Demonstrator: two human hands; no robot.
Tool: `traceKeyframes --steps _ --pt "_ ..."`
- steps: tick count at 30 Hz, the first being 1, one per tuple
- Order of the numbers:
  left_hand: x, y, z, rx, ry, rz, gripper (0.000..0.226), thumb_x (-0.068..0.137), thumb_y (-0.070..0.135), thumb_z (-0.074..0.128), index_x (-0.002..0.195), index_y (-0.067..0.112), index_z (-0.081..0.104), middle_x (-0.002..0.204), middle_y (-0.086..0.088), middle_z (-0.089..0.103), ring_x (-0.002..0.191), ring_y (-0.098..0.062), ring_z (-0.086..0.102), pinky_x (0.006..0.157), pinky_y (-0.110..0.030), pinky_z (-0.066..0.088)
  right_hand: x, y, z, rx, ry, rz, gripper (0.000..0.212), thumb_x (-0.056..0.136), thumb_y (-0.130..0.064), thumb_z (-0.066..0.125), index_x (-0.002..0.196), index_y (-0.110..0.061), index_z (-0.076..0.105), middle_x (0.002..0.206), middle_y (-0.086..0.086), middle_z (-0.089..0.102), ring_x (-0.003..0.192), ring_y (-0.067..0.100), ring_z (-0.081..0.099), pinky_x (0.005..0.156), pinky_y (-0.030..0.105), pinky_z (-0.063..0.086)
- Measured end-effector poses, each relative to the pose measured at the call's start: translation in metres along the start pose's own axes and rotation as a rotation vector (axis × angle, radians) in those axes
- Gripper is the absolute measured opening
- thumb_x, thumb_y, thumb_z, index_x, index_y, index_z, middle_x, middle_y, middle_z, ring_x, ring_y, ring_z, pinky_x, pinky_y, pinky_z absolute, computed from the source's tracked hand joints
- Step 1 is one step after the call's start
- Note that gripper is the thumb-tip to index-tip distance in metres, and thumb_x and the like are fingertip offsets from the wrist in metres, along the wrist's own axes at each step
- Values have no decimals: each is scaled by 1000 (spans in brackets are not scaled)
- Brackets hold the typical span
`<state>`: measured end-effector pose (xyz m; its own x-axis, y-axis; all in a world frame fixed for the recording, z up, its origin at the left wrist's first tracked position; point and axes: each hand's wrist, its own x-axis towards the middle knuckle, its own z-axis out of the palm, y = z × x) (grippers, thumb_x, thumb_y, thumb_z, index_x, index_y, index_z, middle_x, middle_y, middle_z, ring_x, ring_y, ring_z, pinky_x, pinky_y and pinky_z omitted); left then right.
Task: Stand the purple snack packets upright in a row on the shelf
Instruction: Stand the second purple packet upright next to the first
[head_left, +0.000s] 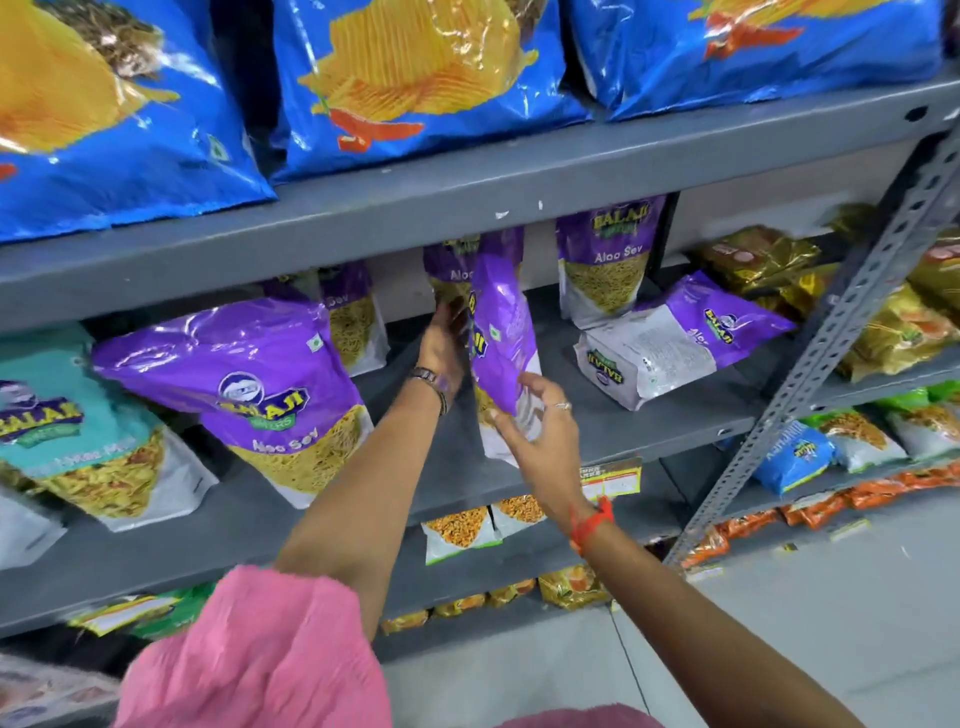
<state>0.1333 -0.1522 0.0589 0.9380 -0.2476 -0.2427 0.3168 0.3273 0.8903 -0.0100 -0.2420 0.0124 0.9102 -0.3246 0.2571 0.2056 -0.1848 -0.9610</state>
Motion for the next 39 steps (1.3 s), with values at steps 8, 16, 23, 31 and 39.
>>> traceKeyframes --steps 8,16,23,31,39 --pt "23 3 8 80 -61 -6 35 88 33 43 104 11 64 73 3 75 80 -17 66 78 -30 54 14 12 -18 -61 69 43 14 84 -28 63 97 -23 59 99 0 68 86 7 60 77 20 47" --pt "-3 -22 -43 202 174 195 28 88 -3 42 78 20 56 49 18 67 50 5 61 55 -16 53 54 20 -45 28 235 92 4 87 -6 58 91 -5 59 79 2 63 62 -16 55 65 14 45" --pt "-36 -28 -48 200 387 333 22 86 -5 46 106 -2 56 75 -1 57 53 5 59 56 -14 54 73 20 -34 111 204 109 11 88 -3 54 83 -12 58 81 -1 61 63 -17 57 64 3 44" --pt "-58 -23 -52 133 453 348 27 85 -2 51 111 -10 54 54 15 67 50 7 60 55 -14 54 76 11 -27 205 178 80 15 89 -4 55 83 -18 53 81 -2 61 63 -15 57 64 6 46" --pt "-70 -29 -55 53 455 313 30 85 -7 49 115 -11 52 46 19 66 50 6 62 56 -15 55 66 16 -28 169 98 76 10 89 -4 53 85 -12 53 85 6 61 71 -4 59 64 7 46"
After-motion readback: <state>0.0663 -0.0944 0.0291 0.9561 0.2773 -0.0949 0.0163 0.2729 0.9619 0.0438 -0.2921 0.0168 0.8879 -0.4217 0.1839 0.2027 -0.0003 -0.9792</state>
